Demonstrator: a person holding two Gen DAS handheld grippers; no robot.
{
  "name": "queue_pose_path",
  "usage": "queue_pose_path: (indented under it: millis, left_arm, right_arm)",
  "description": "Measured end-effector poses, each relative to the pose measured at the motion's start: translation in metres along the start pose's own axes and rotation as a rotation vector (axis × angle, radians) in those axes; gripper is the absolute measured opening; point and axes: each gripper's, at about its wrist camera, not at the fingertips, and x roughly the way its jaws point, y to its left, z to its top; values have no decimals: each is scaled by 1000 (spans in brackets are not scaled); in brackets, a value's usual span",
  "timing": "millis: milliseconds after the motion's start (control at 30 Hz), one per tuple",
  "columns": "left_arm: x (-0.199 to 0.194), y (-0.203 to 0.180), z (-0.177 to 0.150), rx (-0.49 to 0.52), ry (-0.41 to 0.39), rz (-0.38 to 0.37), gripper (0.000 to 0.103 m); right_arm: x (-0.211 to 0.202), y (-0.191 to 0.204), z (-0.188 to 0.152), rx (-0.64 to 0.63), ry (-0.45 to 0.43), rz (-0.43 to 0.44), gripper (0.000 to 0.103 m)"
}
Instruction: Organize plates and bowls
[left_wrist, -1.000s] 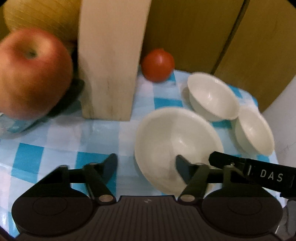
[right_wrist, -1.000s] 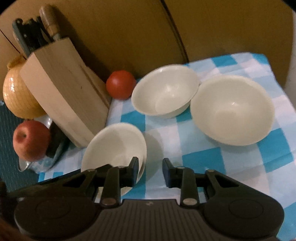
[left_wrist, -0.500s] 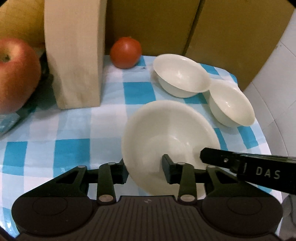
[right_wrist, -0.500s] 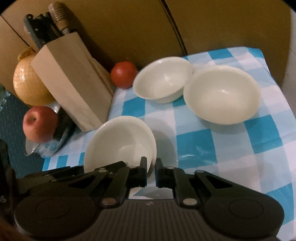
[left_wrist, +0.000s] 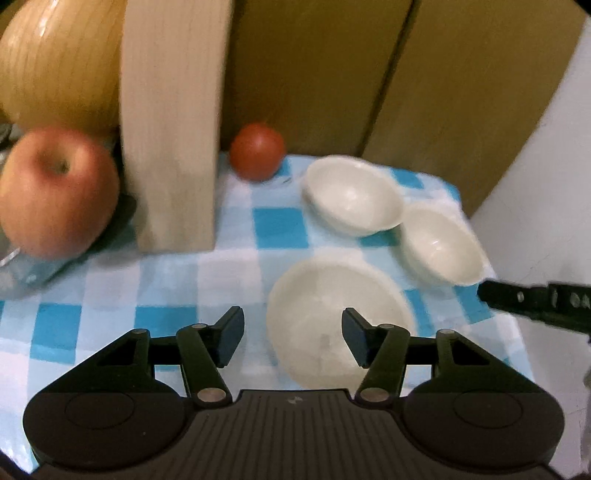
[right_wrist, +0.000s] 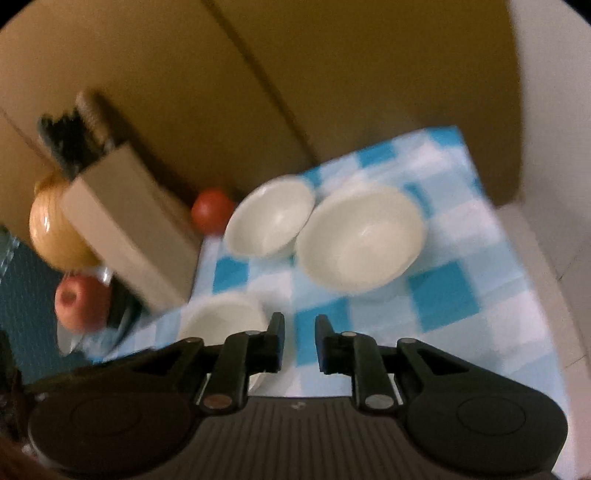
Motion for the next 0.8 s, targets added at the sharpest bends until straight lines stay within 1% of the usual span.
queue_pose_path:
  millis: [33,100,200,233,333,400,500,567,667,800]
  left_arm:
    - [-3,-4,4,-5,-8,-21,67]
    - [-4,-13,13,-26,-15,-76,70]
    - [9,-34,27,-51,13,-150,70]
    - [16,-43,31,-47,22,-155,69]
    - [36,-68,41,-32,41,-141,67]
    - [49,-80,45,-28,66,-138,67]
    - [65,-93,50,-14,82,-93,67]
    - [76,-100,53,-13,84,-83,66]
    - [84,-103,54,-17,92,-102,66]
    - [106,-113,55,-14,126,-83,64]
  right_arm:
    - [-5,-5,5,-1,-27,-24,18]
    - [-11,-15,15,12,-71,-59,20]
    - [-8,-32,29,49,-85,-78,20]
    - [-5,-37,32,60,-82,-86,20]
    - [2,-53,38,99,-75,-109,20]
    - [7,-61,41,117,-66,-106,20]
    - [15,-70,43,138,-47,-94,20]
    - [19,-71,42,135,-40,-99,20]
    - [26,-75,42,144,-25,-94,20]
    - [37,-81,43,156,-15,-94,20]
